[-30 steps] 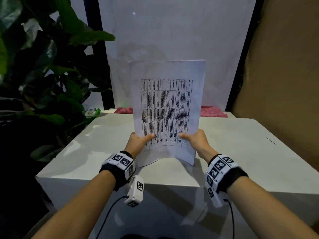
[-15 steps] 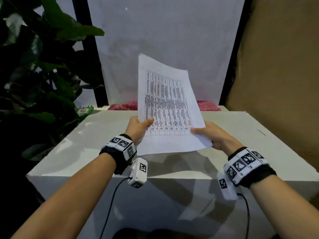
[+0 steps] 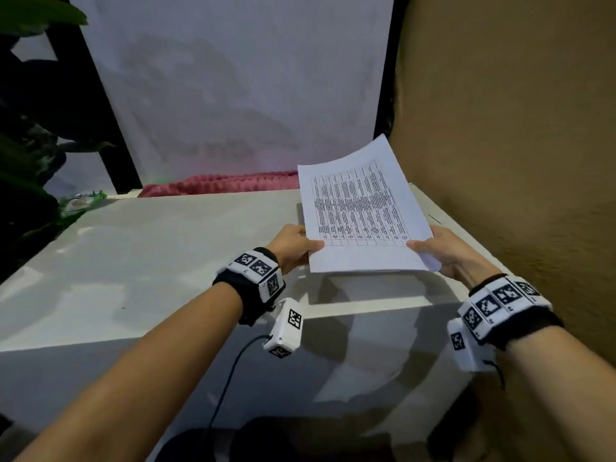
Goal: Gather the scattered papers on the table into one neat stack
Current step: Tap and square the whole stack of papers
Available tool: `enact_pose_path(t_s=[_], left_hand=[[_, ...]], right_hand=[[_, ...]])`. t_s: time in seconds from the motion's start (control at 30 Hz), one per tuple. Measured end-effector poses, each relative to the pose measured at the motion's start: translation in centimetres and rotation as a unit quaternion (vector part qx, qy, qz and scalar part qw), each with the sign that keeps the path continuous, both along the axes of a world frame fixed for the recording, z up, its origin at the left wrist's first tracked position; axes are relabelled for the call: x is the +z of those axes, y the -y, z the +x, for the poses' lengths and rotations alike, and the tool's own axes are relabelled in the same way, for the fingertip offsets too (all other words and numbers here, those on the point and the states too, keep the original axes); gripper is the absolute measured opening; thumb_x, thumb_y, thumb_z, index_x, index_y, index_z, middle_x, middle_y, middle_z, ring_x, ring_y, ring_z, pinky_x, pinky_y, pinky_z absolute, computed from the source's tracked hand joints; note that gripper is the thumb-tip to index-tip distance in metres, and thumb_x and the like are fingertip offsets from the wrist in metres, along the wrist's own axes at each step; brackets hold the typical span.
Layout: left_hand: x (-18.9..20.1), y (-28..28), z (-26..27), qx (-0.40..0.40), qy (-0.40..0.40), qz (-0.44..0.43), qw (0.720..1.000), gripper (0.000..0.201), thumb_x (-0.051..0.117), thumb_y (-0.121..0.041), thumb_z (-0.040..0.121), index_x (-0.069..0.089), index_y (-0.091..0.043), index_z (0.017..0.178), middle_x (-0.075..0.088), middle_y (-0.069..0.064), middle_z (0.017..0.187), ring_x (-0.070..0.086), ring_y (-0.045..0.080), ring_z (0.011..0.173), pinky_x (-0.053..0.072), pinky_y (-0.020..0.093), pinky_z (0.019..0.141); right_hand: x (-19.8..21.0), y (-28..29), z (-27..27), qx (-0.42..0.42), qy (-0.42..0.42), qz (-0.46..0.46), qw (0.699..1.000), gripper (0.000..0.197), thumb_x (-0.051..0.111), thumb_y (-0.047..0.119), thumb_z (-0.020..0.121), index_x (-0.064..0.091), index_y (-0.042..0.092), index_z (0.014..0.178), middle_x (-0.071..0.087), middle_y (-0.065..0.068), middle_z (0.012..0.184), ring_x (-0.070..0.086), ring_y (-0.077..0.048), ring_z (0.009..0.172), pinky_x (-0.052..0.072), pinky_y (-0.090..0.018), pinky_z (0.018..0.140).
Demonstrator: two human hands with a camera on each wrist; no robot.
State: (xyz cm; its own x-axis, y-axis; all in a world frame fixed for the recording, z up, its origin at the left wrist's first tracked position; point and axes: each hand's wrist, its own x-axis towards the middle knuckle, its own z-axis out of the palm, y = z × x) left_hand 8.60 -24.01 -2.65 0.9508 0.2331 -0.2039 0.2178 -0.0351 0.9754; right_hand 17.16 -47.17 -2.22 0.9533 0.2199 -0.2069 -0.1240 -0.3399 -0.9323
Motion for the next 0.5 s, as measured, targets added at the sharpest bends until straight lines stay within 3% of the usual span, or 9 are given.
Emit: enact_pose_path(t_s=[0.07,0.13,0.23,0.3,0.4,0.47,0.5], left_hand=[[-1.1,1.4,1.6,-0.004,-0.004,0.023,1.000,0.033,0.052,0.009,0.089,0.053,0.012,0.122,0.062,0.023,0.117,0.061,0.029,0.096,0.056,0.025,0.069],[-2.1,2.6,3.1,-0.011,-0.015,0.052,0.998,0.027,0.055,0.006,0.088,0.057,0.009,0.115,0.063,0.019,0.099,0.059,0.026,0.084,0.053,0.027,0.068],[-2.6,3.9,4.6,-0.008,-0.047,0.115,0.992,0.002,0.058,0.002,0.088,0.059,0.003,0.086,0.053,0.010,0.064,0.051,0.011,0.045,0.040,0.019,0.043],[-3.3,4.1,5.6,0.005,-0.070,0.160,0.985,0.027,0.060,0.001,0.087,0.051,-0.003,0.062,0.047,0.004,0.045,0.043,0.007,0.029,0.034,0.017,0.036],[-4.0,4.3,6.3,0.009,-0.101,0.195,0.976,0.037,0.061,-0.001,0.087,0.046,-0.004,0.053,0.041,-0.003,0.023,0.044,0.013,0.031,0.033,0.022,0.043],[-4.4,4.3,6.6,0.019,-0.109,0.199,0.974,0.036,0.062,-0.002,0.087,0.047,-0.003,0.053,0.041,-0.003,0.021,0.044,0.013,0.029,0.035,0.024,0.045],[-4.6,4.2,6.9,0.024,-0.107,0.201,0.973,0.036,0.063,-0.003,0.086,0.047,-0.003,0.054,0.041,-0.003,0.021,0.045,0.015,0.031,0.036,0.024,0.046]], right_hand=[[-0.3,1.7,0.9,-0.015,-0.012,-0.028,0.999,0.043,0.054,-0.007,0.087,0.045,-0.007,0.130,0.056,-0.016,0.122,0.055,-0.035,0.113,0.043,-0.041,0.097],[-0.8,3.1,2.1,-0.019,-0.035,-0.050,0.998,0.043,0.055,-0.005,0.087,0.046,-0.005,0.129,0.056,-0.015,0.124,0.055,-0.035,0.114,0.043,-0.044,0.101],[-1.9,4.4,4.7,-0.012,-0.065,-0.087,0.994,0.038,0.058,0.000,0.087,0.050,-0.002,0.124,0.057,-0.020,0.129,0.056,-0.037,0.115,0.040,-0.051,0.104],[-1.8,4.2,5.4,-0.005,-0.085,-0.107,0.991,0.031,0.058,0.002,0.088,0.052,-0.002,0.118,0.055,-0.021,0.130,0.055,-0.036,0.116,0.041,-0.049,0.105],[-1.2,3.3,5.5,0.002,-0.073,-0.185,0.980,0.043,0.061,0.009,0.088,0.048,-0.006,0.126,0.052,-0.013,0.132,0.052,-0.031,0.117,0.044,-0.036,0.093],[-1.3,2.9,5.6,-0.004,-0.071,-0.232,0.970,0.049,0.065,0.014,0.086,0.047,-0.008,0.126,0.052,-0.012,0.130,0.054,-0.032,0.114,0.048,-0.037,0.084],[-1.3,2.8,5.7,-0.003,-0.076,-0.248,0.966,0.044,0.064,0.015,0.087,0.048,-0.008,0.121,0.053,-0.011,0.125,0.057,-0.033,0.105,0.053,-0.039,0.075]])
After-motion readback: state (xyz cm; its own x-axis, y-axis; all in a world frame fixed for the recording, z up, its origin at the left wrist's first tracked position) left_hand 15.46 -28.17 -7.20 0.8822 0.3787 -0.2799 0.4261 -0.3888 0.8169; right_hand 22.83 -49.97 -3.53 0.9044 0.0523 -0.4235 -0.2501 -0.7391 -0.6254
